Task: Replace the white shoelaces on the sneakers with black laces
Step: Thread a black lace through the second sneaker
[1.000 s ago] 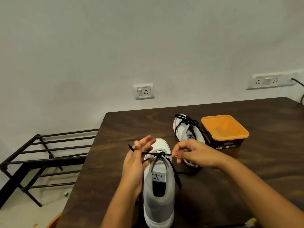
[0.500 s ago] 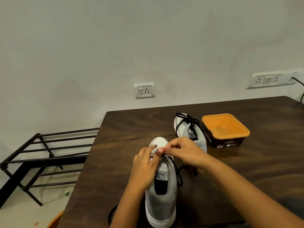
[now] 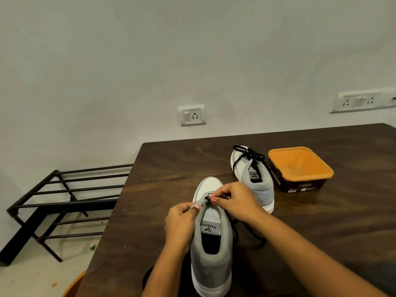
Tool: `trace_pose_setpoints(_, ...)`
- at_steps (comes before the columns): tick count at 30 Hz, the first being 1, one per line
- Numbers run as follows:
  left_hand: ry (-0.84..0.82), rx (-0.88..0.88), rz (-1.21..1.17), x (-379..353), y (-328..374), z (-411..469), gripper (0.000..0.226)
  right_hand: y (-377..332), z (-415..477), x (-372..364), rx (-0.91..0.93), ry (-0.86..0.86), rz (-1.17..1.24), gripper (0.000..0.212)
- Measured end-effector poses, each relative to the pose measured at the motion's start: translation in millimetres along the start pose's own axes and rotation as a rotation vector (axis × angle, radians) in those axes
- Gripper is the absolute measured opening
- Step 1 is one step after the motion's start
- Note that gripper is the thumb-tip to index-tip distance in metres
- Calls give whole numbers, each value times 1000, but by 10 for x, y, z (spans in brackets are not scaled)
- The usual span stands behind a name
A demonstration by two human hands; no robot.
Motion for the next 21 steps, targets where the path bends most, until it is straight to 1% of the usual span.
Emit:
trace_pose_setpoints(2,-35,26,-92,-17,-22,27,19,-14,16,-50,18,19,-56,10)
trace_pose_setpoints(4,-62,30,-145,-22,-13,31,13,-10,23,-97,24,33,-84,9)
trace_pose_setpoints(10,-91,40,-200,-27,43,-19,19,6,-45,-205,35,103,-34,5)
trace_pose_setpoints(16,-93,31,-245,-32,58,-38,19,33,-88,-256,33,131,-14,15)
trace_pose_setpoints(19,-95,21,-257,-37,48,-38,19,32,-98,-309,13,108,-61,15)
trace_pose_setpoints(21,-99,11,-260,-40,35,-29,18,8,-106,-335,2,84,-183,11)
Point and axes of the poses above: each hand's wrist, its own z-axis towards the middle knuckle, its own x-axis out of the back of the hand, y = z × x, the point moved 8 cm from there along z, towards the middle knuckle, and after that the axes turned 6 degrees about z, right-handed, at the moved point
